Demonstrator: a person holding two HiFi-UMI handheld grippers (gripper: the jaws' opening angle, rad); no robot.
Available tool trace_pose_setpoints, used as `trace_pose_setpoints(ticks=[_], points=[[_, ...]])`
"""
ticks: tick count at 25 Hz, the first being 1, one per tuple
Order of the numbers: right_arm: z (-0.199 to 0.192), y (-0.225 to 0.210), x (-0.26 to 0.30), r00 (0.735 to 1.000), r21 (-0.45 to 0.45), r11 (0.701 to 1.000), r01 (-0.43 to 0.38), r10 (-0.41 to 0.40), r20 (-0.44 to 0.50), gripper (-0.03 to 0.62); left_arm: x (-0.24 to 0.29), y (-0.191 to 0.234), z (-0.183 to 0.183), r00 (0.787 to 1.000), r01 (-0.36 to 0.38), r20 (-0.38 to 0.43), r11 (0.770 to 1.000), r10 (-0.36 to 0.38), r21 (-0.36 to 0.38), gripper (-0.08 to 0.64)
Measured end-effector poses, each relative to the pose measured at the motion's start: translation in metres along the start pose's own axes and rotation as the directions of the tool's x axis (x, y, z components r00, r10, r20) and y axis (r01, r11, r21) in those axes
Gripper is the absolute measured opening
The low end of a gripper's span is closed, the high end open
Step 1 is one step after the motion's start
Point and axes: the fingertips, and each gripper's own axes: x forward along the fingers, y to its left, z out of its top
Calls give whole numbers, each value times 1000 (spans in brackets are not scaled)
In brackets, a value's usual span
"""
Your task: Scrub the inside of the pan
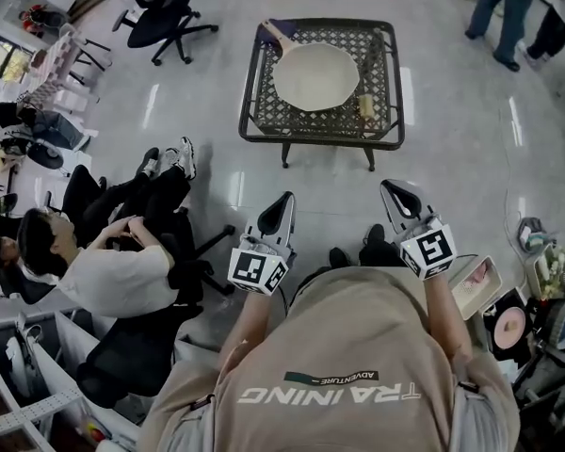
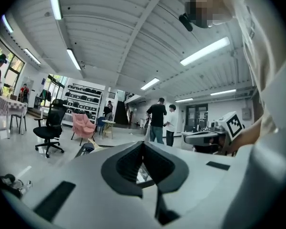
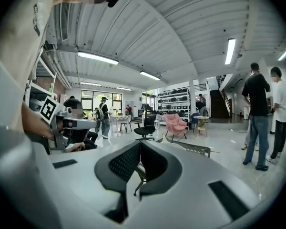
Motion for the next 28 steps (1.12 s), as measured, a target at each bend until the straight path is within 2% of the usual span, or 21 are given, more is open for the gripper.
trace_pose_setpoints(ticks=[5,13,18,28], points=[[-4,-17,14,1000,-22,1000,-20,19,-23,17,17,12,-2,1000,-23,2,998,23,-59,17],[12,-52,67,997,-62,995,-73,74,22,17,60,33,18,999,-47,-3,998,46,-44,18],[21,-84,91,992,-73,991,-114,117,42,17,100,23,26,999,-36,1,999,36,-25,17],[25,-128,136,981,-62,981,-183,186,53,17,140,46,41,993,-117,3,993,117,-25,17]])
